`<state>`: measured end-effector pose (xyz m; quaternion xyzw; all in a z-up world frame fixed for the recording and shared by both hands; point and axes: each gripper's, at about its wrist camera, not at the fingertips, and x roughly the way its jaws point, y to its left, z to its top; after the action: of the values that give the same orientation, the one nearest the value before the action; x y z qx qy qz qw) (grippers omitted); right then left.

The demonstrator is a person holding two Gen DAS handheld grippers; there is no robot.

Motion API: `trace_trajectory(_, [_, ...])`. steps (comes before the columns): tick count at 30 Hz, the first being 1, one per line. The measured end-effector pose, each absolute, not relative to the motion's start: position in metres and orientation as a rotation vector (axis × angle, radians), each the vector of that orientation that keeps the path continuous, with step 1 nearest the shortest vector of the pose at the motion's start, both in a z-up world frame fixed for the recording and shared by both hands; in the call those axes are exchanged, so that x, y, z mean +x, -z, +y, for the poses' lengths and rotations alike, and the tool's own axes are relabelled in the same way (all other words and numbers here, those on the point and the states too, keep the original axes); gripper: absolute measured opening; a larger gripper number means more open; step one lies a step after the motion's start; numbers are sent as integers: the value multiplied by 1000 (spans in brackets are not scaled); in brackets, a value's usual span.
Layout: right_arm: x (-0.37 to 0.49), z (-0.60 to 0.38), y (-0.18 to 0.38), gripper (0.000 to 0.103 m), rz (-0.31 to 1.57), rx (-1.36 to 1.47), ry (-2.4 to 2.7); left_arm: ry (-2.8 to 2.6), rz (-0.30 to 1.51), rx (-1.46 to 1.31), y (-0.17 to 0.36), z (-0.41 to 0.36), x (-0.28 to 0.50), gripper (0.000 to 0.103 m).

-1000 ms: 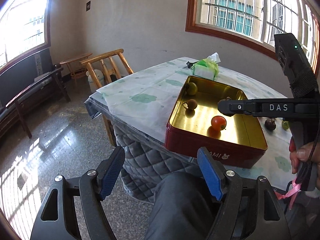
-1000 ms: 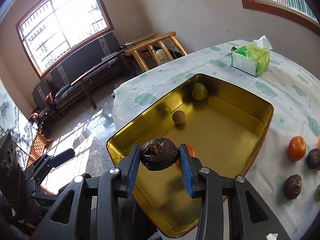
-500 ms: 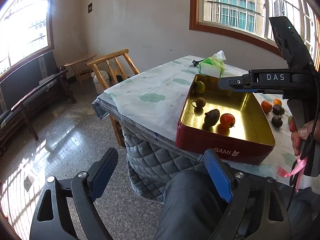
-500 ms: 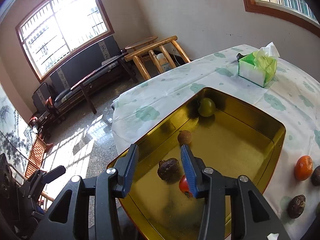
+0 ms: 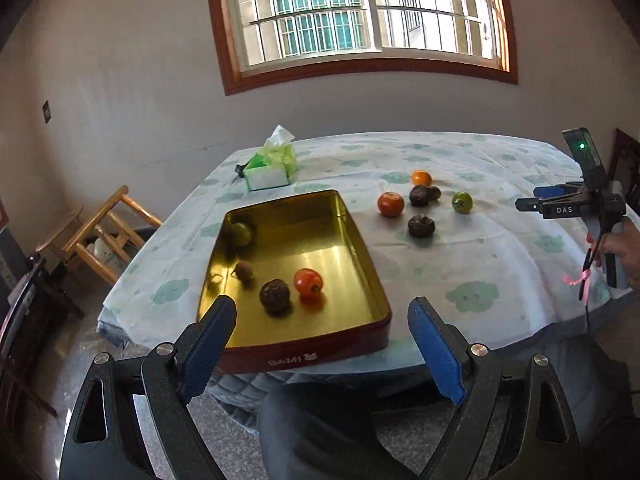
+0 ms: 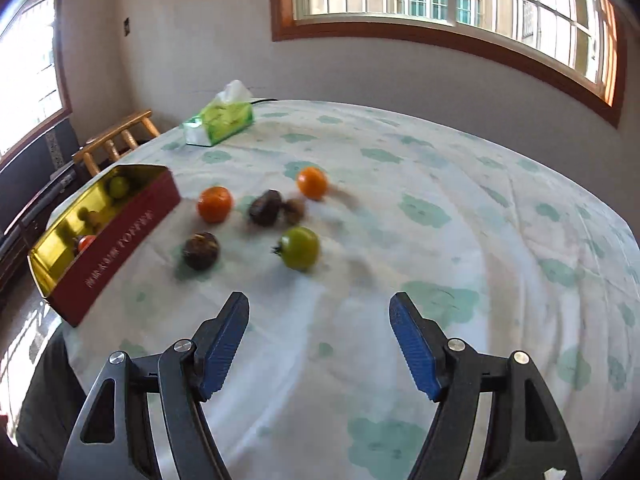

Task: Organize fruits
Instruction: 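Grasp another dark shriveled brown fruit with the left gripper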

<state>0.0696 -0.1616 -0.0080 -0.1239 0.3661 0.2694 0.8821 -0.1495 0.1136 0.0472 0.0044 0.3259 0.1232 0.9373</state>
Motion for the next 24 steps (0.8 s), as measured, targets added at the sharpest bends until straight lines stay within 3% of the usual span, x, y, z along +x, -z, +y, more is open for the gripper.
trace_trajectory(7, [102, -241, 40, 70, 840, -63, -457, -57, 773, -65, -59, 89, -53, 88])
trace_trajectory(13, [97, -236, 37, 74, 822, -53, -529, -33, 862, -47, -39, 66, 30, 88])
trace_trajectory(24, [86, -237, 30, 77, 764, -34, -604, -181, 1027, -21, 33, 67, 113, 70])
